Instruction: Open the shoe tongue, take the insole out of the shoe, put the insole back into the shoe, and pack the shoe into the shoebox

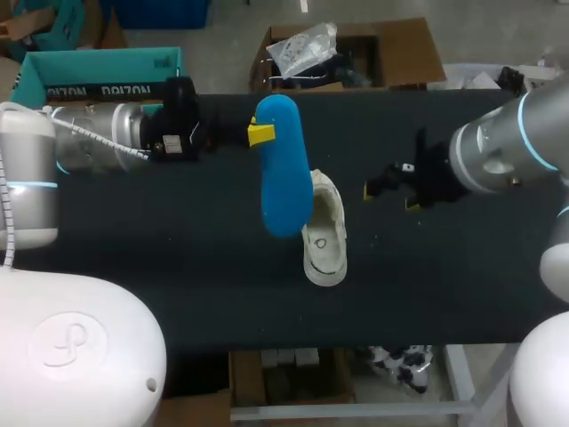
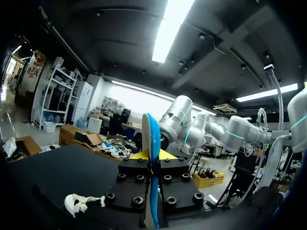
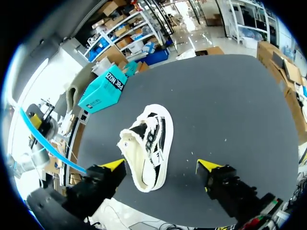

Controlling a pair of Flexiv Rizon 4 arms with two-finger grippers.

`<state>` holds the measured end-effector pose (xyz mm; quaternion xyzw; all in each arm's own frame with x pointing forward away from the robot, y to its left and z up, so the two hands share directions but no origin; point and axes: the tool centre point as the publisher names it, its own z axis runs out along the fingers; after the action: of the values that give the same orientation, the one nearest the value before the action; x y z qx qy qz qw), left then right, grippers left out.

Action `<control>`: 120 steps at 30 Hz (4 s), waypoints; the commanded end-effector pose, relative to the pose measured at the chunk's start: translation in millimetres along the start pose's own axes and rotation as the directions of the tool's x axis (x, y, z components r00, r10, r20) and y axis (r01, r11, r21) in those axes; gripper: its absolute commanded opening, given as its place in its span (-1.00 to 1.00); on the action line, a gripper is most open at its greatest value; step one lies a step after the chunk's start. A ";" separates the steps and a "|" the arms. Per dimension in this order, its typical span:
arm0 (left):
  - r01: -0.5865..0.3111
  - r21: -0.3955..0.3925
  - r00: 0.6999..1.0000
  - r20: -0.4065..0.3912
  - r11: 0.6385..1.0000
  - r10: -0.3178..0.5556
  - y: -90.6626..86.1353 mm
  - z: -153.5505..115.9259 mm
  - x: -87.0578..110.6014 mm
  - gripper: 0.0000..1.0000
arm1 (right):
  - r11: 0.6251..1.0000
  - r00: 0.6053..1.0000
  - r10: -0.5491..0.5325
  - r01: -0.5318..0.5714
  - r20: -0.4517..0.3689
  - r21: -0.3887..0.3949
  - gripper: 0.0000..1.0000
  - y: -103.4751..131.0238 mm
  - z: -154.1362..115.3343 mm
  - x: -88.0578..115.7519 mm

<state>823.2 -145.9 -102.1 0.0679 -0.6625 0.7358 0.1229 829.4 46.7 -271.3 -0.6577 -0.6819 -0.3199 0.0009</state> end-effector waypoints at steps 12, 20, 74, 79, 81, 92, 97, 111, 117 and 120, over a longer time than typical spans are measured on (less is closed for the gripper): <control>0.093 0.037 0.995 0.033 0.995 -0.094 5.2 6.4 11.3 -1.00 | 1.000 1.000 0.009 -0.009 -0.002 0.018 1.00 -0.4 0.7 1.8; 0.093 0.037 0.995 0.033 0.995 -0.094 5.2 6.4 11.3 -1.00 | 0.827 0.846 0.527 -0.532 0.078 0.179 1.00 -6.2 -6.3 8.9; 0.093 0.037 0.995 0.033 0.995 -0.094 5.2 6.4 11.3 -1.00 | 0.256 0.248 0.965 -0.808 -0.088 0.530 1.00 -1.6 31.5 44.6; 0.093 0.037 0.995 0.033 0.995 -0.094 5.2 6.4 11.3 -1.00 | 0.188 0.171 0.982 -0.843 -0.081 0.504 1.00 -3.6 25.8 50.4; 0.093 0.037 0.995 0.033 0.995 -0.094 5.2 6.4 11.3 -1.00 | 0.188 0.171 0.982 -0.843 -0.081 0.504 1.00 -3.6 25.8 50.4; 0.093 0.037 0.995 0.033 0.995 -0.094 5.2 6.4 11.3 -1.00 | 0.147 0.137 0.989 -0.840 -0.058 0.522 1.00 -0.1 28.9 49.6; 0.093 0.037 0.995 0.033 0.995 -0.094 5.2 6.4 11.3 -1.00 | 0.060 0.066 0.998 -0.821 -0.011 0.568 1.00 4.0 33.7 48.7; -0.063 0.052 0.998 -0.003 0.997 0.064 19.7 13.6 15.2 -1.00 | -0.024 0.016 0.999 -0.724 0.052 0.689 1.00 -9.9 25.7 43.3; -0.167 0.050 0.984 -0.061 0.985 0.170 32.2 19.8 21.6 -1.00 | -0.055 0.004 0.997 -0.671 0.079 0.739 1.00 -15.3 24.5 42.8; -0.230 0.048 0.969 -0.078 0.972 0.233 40.7 24.7 25.4 -1.00 | -0.072 0.003 0.995 -0.645 0.097 0.761 1.00 -17.8 24.9 44.7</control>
<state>783.1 -167.6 -123.4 -0.0269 -0.6553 0.7524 0.0609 814.9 101.8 -275.9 -0.8028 -0.0928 -0.1579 0.5675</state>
